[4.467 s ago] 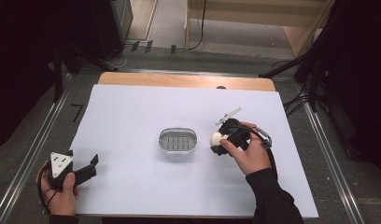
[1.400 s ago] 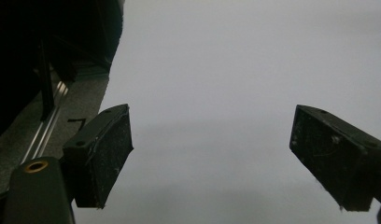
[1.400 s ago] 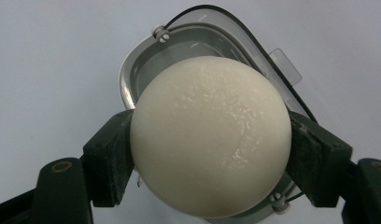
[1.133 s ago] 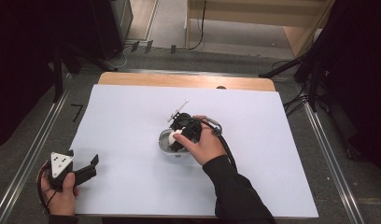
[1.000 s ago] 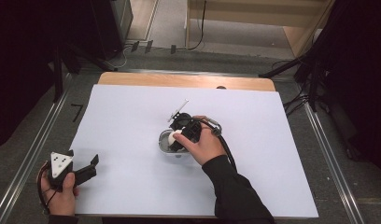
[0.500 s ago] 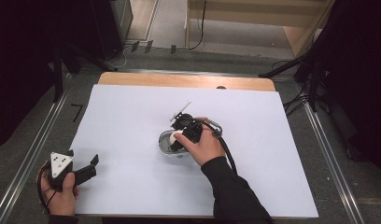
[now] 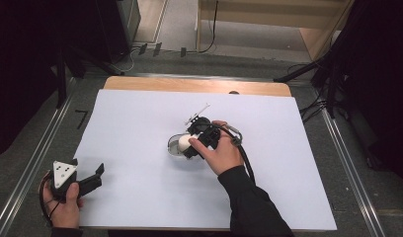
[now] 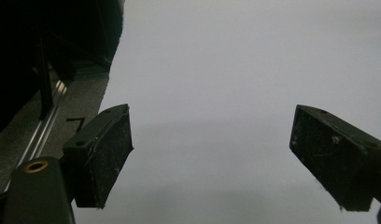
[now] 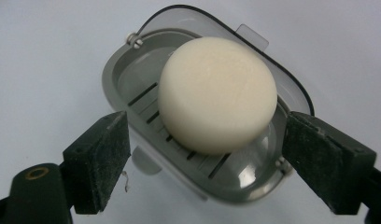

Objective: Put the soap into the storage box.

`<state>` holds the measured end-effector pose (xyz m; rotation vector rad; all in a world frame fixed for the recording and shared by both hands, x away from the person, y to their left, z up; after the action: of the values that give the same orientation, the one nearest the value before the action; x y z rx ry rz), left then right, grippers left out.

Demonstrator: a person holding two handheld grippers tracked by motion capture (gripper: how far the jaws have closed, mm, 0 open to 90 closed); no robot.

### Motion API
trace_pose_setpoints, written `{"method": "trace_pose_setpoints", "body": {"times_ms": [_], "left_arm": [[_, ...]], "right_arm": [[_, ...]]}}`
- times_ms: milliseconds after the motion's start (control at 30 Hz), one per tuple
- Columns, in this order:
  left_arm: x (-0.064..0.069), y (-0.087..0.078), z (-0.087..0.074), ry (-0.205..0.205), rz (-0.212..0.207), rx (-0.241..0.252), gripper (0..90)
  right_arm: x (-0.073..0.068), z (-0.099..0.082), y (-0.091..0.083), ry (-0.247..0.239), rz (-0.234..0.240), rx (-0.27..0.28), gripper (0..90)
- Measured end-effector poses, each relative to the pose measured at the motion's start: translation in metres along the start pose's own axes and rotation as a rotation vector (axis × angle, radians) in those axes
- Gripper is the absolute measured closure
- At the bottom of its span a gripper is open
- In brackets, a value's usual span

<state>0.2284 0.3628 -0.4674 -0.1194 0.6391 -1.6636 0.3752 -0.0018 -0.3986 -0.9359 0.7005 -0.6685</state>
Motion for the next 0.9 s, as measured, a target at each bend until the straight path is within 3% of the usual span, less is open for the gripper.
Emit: {"method": "trace_pose_setpoints", "body": {"times_ms": [300,600,733,900], "left_arm": [[0.001,0.0,0.0,0.002,0.006,-0.004,13.7],[0.001,0.0,0.0,0.005,0.011,-0.006,13.7],[0.001,0.0,0.0,0.006,0.014,-0.008,13.7],[0.001,0.0,0.0,0.008,0.015,-0.005,13.7]], "right_arm": [[0.011,-0.016,-0.024,0.004,-0.019,0.067,12.1],[0.038,-0.046,-0.048,0.053,-0.05,0.132,9.3],[0.05,-0.059,-0.051,0.075,-0.068,0.137,1.6],[0.064,-0.073,-0.054,0.105,-0.082,0.148,0.7]]}}
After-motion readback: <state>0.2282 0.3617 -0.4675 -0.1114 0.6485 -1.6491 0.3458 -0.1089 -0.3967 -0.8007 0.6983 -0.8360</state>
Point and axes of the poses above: each handheld gripper's, and its own axes: y roughly forward along the jaws, z roughly out of its top, x roughly to its right, the point moved 1 cm from there along y, roughly forward along the jaws, and after that the axes turned 14 degrees about y, right-handed, at the moved point
